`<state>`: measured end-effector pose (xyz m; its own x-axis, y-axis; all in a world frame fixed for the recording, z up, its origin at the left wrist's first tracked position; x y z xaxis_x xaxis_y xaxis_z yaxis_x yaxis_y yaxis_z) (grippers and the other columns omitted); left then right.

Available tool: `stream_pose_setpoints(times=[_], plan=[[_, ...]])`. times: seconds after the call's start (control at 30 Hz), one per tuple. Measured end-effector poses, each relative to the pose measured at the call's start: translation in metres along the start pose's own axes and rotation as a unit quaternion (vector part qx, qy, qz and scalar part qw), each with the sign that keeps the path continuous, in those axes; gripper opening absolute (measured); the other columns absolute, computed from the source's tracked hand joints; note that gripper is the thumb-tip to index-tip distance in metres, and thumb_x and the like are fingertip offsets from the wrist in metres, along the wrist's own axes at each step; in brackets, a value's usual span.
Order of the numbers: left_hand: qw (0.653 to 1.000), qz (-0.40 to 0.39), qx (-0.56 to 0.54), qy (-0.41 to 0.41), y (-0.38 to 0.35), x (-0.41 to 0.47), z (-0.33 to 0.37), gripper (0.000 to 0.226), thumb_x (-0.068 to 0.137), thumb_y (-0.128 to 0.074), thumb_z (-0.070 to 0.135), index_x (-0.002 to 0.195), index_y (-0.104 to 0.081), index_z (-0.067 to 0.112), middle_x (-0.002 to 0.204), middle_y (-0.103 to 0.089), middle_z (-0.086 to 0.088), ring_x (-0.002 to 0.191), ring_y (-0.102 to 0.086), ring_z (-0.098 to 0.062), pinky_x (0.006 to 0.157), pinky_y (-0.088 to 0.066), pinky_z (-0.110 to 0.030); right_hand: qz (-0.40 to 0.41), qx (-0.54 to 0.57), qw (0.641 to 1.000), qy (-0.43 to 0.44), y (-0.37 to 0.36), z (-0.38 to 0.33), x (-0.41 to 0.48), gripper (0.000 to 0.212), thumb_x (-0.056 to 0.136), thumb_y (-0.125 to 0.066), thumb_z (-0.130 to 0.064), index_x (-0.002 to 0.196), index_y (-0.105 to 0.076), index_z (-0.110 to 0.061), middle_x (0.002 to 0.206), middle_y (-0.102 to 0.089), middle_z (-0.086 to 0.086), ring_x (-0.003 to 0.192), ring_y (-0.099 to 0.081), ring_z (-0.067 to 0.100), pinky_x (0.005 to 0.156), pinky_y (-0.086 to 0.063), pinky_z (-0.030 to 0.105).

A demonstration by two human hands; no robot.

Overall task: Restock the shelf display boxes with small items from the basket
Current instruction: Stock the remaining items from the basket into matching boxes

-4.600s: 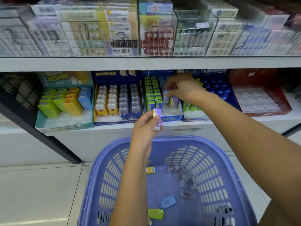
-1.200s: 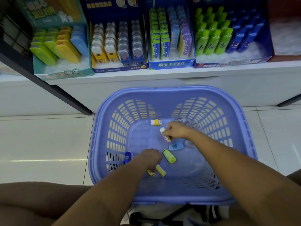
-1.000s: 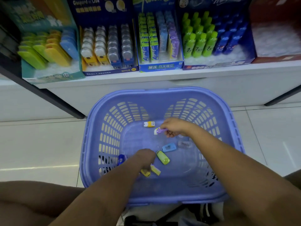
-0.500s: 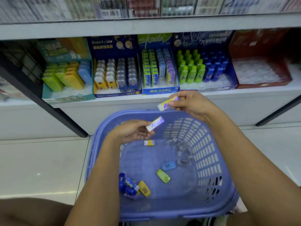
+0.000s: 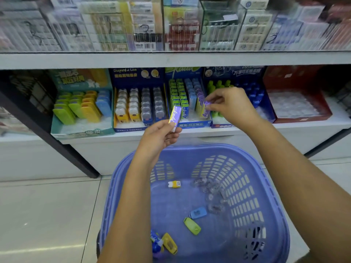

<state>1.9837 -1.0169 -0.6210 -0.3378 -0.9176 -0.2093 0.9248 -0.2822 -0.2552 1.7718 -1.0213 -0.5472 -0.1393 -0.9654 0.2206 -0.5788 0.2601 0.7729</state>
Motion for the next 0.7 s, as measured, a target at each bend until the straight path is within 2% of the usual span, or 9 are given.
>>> stream_pose_setpoints(times=[0.1,0.2,0.27,0.4,0.5,0.57,0.63,0.7], plan=[[1.000,0.004,0.005,-0.007,-0.004,0.001,-0.002,0.015,0.094,-0.054,0.019,0.085,-0.066,0.018,0.079,-0.073,0.002,0.072,-0.064,-0.010,0.069,-0.055,-0.019,0.024,-0.014,1.000,0.005,-0.006,0.004,-0.002,0.017,0.079,-0.074,-0.013,0.095,-0.070,-0.011,0.080,-0.064,-0.001,0.072,-0.059,0.009,0.062,-0.040,0.003],[1.000,0.012,0.007,-0.005,-0.005,0.002,-0.003,0.013,0.094,-0.054,0.019,0.088,-0.066,0.019,0.080,-0.073,0.002,0.074,-0.065,-0.011,0.069,-0.054,-0.020,0.026,-0.015,0.999,0.013,-0.011,0.006,-0.002,0.015,0.077,-0.075,-0.010,0.091,-0.070,-0.008,0.084,-0.069,0.006,0.075,-0.064,0.014,0.072,-0.052,0.020],[1.000,0.016,0.007,-0.005,-0.005,0.002,-0.004,0.012,0.094,-0.055,0.020,0.091,-0.066,0.020,0.081,-0.073,0.001,0.076,-0.065,-0.011,0.070,-0.054,-0.020,0.020,-0.036,0.999,0.025,-0.012,0.009,-0.001,0.016,0.075,-0.077,-0.011,0.089,-0.073,-0.005,0.087,-0.071,0.009,0.078,-0.066,0.019,0.078,-0.053,0.030],[1.000,0.010,0.013,-0.009,-0.009,0.001,-0.004,0.011,0.094,-0.055,0.020,0.094,-0.065,0.019,0.084,-0.073,0.002,0.077,-0.067,-0.010,0.070,-0.054,-0.018,0.031,-0.067,0.996,0.051,-0.012,0.010,-0.002,0.017,0.073,-0.078,-0.012,0.086,-0.075,-0.002,0.092,-0.069,0.013,0.083,-0.063,0.024,0.075,-0.045,0.026],[0.999,-0.003,0.030,-0.014,-0.017,-0.001,-0.004,0.011,0.095,-0.055,0.020,0.096,-0.065,0.018,0.086,-0.073,0.002,0.078,-0.069,-0.008,0.072,-0.055,-0.017,0.001,-0.106,0.992,0.062,-0.013,0.006,0.001,0.015,0.077,-0.074,-0.010,0.089,-0.075,-0.003,0.098,-0.067,0.013,0.089,-0.062,0.027,0.080,-0.046,0.030],[0.999,-0.005,0.037,-0.019,-0.024,-0.002,-0.004,0.011,0.095,-0.054,0.017,0.095,-0.065,0.019,0.086,-0.072,0.002,0.077,-0.068,-0.008,0.072,-0.055,-0.016,-0.019,-0.120,0.991,0.060,-0.012,0.004,0.001,0.017,0.081,-0.070,-0.011,0.096,-0.074,-0.004,0.104,-0.064,0.012,0.092,-0.060,0.025,0.081,-0.044,0.027],[0.999,0.003,0.041,-0.029,-0.028,-0.003,-0.004,0.012,0.094,-0.055,0.014,0.094,-0.065,0.021,0.086,-0.068,0.000,0.077,-0.067,-0.010,0.071,-0.055,-0.017,-0.003,-0.099,0.994,0.049,-0.009,0.001,-0.005,0.020,0.085,-0.067,-0.016,0.102,-0.073,-0.008,0.105,-0.059,0.009,0.084,-0.055,0.018,0.078,-0.039,0.021],[0.997,0.015,0.058,-0.045,-0.030,-0.003,-0.004,0.014,0.094,-0.055,0.014,0.092,-0.065,0.023,0.087,-0.064,-0.003,0.077,-0.064,-0.012,0.071,-0.054,-0.018,0.022,-0.010,0.999,0.023,-0.009,-0.004,-0.016,0.019,0.087,-0.064,-0.024,0.102,-0.072,-0.015,0.095,-0.057,0.001,0.070,-0.049,0.006,0.067,-0.034,0.016]])
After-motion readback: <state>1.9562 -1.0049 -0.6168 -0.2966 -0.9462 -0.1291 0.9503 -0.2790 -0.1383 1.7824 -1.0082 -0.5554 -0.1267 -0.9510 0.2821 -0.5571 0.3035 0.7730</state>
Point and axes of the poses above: each hand's wrist, its own x-axis towards the middle knuckle, its own y-axis out of the back of the hand, z = x × y, the point moved 4 cm from there along x, towards the middle knuckle
